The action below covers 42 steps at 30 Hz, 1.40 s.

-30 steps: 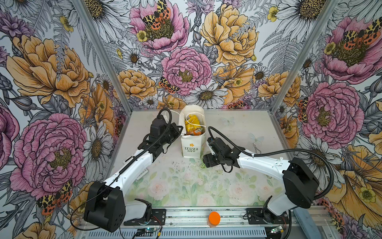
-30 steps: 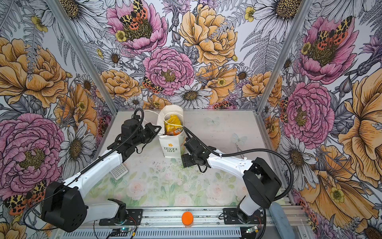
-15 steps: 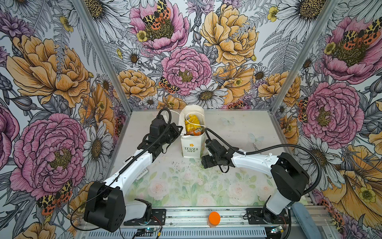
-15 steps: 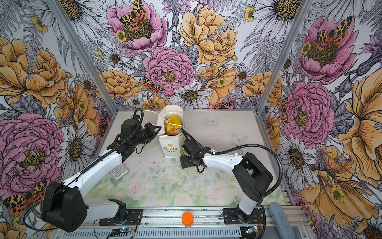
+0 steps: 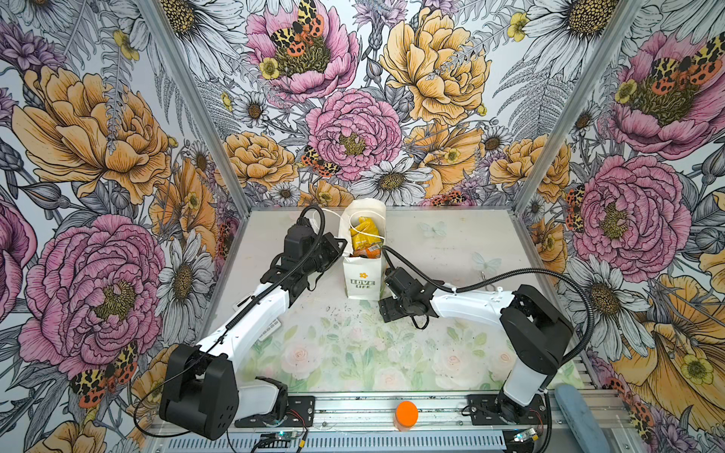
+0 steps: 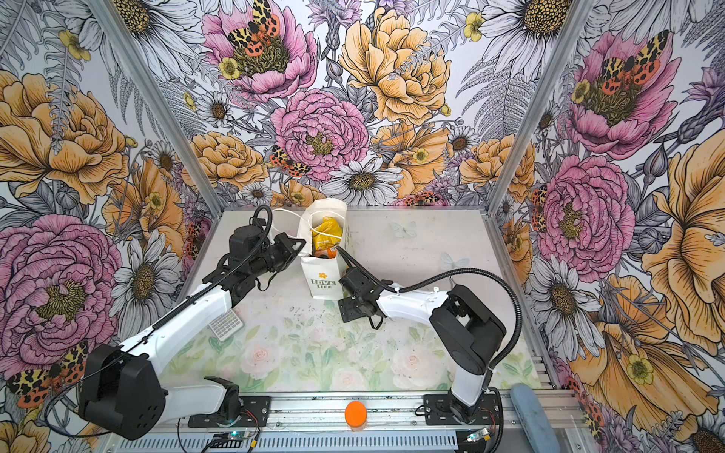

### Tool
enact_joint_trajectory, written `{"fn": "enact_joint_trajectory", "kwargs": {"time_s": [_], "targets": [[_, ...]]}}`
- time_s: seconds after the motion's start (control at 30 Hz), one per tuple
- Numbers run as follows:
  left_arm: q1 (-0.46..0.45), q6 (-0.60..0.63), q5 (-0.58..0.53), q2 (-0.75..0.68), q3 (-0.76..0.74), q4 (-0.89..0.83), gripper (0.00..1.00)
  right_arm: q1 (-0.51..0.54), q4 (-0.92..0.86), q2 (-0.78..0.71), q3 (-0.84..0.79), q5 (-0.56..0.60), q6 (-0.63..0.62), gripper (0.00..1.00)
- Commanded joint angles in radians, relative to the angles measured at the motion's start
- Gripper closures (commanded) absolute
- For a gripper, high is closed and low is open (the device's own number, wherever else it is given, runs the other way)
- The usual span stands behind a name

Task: Place the snacks into the paper bag
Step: 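Close the right gripper on the green wrapper on the table, then lift and carry the green wrapper with the right gripper over the bag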

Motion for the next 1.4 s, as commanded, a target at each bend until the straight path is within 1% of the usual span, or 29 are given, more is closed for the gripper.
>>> {"fn": "enact_joint_trajectory", "kwargs": {"time_s": [0.0, 0.17, 0.37, 0.53, 0.7, 0.77, 1.03, 1.37], "targets": [[0.011, 0.006, 0.016, -0.003, 0.001, -0.006, 1.0, 0.014, 0.024, 0.028, 0.029, 0.018, 0.006, 0.17], [0.013, 0.006, 0.013, -0.009, 0.004, -0.011, 1.0, 0.017, 0.023, 0.029, 0.021, 0.022, 0.004, 0.21], [0.007, 0.006, 0.008, -0.016, 0.006, -0.017, 1.0, 0.019, 0.023, 0.023, 0.007, 0.028, 0.003, 0.3], [0.004, 0.007, 0.001, -0.019, 0.007, -0.021, 1.0, 0.019, 0.024, 0.023, 0.001, 0.027, 0.003, 0.4], [0.003, 0.009, -0.002, -0.024, 0.009, -0.025, 1.0, 0.019, 0.024, 0.026, -0.001, 0.024, 0.003, 0.54], [0.001, 0.01, -0.005, -0.025, 0.01, -0.027, 1.0, 0.019, 0.022, 0.023, -0.002, 0.025, 0.001, 0.58], [0.001, 0.011, -0.007, -0.025, 0.013, -0.032, 1.0, 0.018, 0.02, -0.015, -0.019, 0.036, -0.012, 0.7], [0.0, 0.012, -0.005, -0.024, 0.019, -0.03, 1.0, 0.0, -0.003, -0.119, -0.041, 0.021, -0.034, 0.79]]}}
